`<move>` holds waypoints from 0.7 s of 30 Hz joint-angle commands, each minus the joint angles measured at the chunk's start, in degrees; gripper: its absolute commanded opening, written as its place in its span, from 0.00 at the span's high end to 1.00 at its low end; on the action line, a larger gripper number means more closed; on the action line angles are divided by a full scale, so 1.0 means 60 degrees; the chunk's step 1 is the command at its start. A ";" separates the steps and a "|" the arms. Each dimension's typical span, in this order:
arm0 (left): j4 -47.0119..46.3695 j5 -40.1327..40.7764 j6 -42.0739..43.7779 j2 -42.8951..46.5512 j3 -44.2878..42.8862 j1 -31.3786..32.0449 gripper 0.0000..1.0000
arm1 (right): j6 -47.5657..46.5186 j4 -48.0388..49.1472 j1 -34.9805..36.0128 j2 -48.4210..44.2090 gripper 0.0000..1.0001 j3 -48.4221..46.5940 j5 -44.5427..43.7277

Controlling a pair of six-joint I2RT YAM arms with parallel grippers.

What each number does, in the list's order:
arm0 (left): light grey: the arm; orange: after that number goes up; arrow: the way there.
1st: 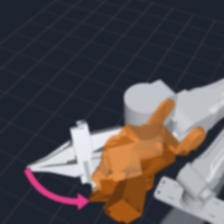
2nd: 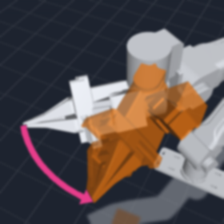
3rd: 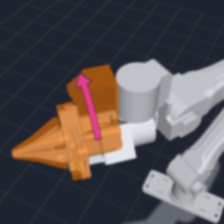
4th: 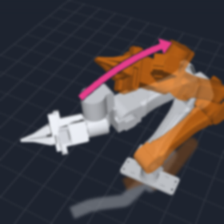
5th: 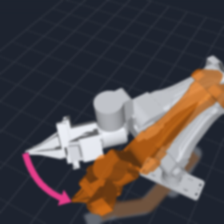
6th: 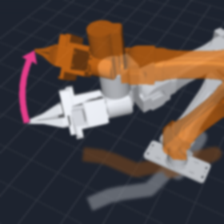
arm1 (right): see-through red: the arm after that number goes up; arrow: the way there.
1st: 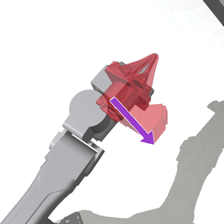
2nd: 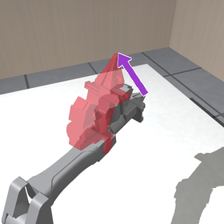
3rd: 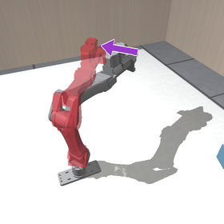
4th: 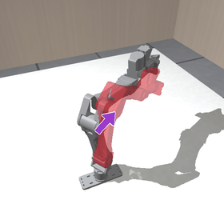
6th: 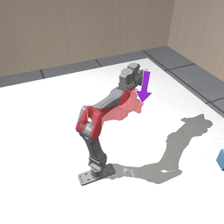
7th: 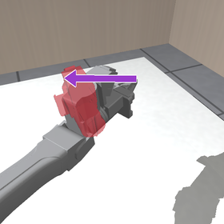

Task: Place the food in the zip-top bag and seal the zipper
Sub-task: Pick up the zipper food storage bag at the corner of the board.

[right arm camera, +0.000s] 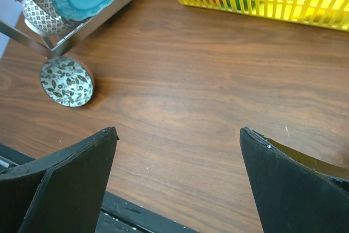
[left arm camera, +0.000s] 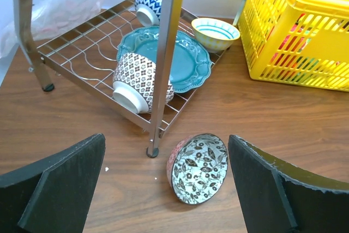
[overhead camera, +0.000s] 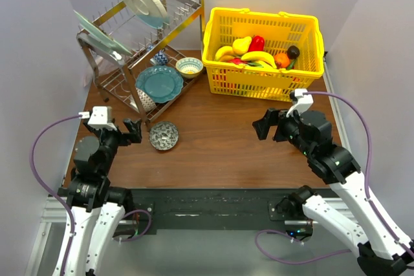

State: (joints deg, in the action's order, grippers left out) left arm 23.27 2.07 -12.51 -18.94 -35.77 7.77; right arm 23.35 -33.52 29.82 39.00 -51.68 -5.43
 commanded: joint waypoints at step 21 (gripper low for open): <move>0.0399 -0.0505 -0.1267 -0.1501 -0.1771 -0.0050 0.00 | 0.0077 0.0562 -0.0020 0.0238 0.01 0.0029 0.0099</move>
State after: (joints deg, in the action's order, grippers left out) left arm 25.19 0.95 -15.75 -26.61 -41.65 7.77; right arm 24.01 -32.47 29.82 40.49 -50.13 -5.21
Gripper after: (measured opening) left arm 0.996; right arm 0.986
